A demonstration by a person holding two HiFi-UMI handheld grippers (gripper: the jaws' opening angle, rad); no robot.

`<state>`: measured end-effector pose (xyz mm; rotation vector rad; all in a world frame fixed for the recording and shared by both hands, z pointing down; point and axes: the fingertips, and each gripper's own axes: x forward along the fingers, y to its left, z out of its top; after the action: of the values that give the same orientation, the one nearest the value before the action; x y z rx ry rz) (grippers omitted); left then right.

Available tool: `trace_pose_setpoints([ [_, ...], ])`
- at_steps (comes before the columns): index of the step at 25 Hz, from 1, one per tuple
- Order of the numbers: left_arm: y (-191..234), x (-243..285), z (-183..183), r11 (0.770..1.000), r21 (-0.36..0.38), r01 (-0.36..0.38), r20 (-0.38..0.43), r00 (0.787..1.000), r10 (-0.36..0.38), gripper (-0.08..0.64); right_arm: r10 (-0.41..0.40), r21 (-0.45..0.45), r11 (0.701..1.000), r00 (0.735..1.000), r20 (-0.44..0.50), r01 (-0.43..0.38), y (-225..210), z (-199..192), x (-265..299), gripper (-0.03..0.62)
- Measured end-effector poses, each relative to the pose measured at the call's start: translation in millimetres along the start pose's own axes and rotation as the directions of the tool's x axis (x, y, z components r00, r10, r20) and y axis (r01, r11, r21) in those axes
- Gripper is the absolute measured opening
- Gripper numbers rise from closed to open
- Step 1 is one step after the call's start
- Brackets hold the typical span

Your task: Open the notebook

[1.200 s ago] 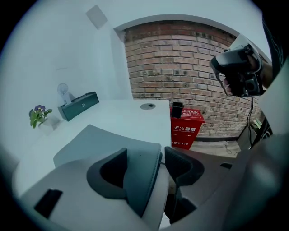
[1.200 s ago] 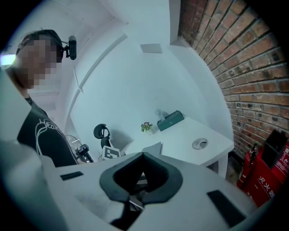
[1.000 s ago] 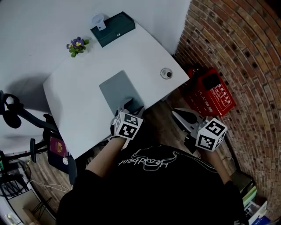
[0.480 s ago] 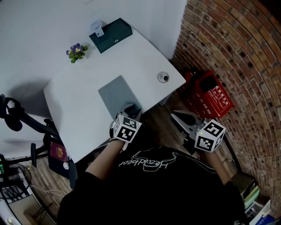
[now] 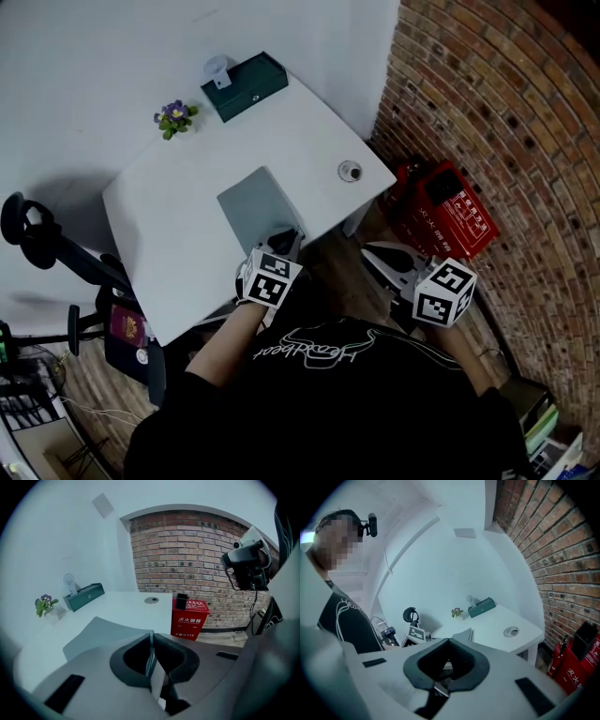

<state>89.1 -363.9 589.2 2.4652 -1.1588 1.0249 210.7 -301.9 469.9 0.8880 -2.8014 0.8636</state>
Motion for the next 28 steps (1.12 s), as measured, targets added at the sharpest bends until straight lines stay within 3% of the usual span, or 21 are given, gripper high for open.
trace_pose_setpoints([
  [15, 14, -59, 19, 0.991, -0.057, -0.122, 0.101, 0.987, 0.127, 0.041, 0.036, 0.015, 0.999, 0.999, 0.035, -0.037, 32, -4, -15, -0.001],
  [28, 29, -113, 8, 0.978, -0.147, -0.149, 0.148, 0.974, 0.171, 0.035, 0.047, -0.003, 0.999, 0.998, 0.028, -0.047, 68, -4, 4, 0.000],
])
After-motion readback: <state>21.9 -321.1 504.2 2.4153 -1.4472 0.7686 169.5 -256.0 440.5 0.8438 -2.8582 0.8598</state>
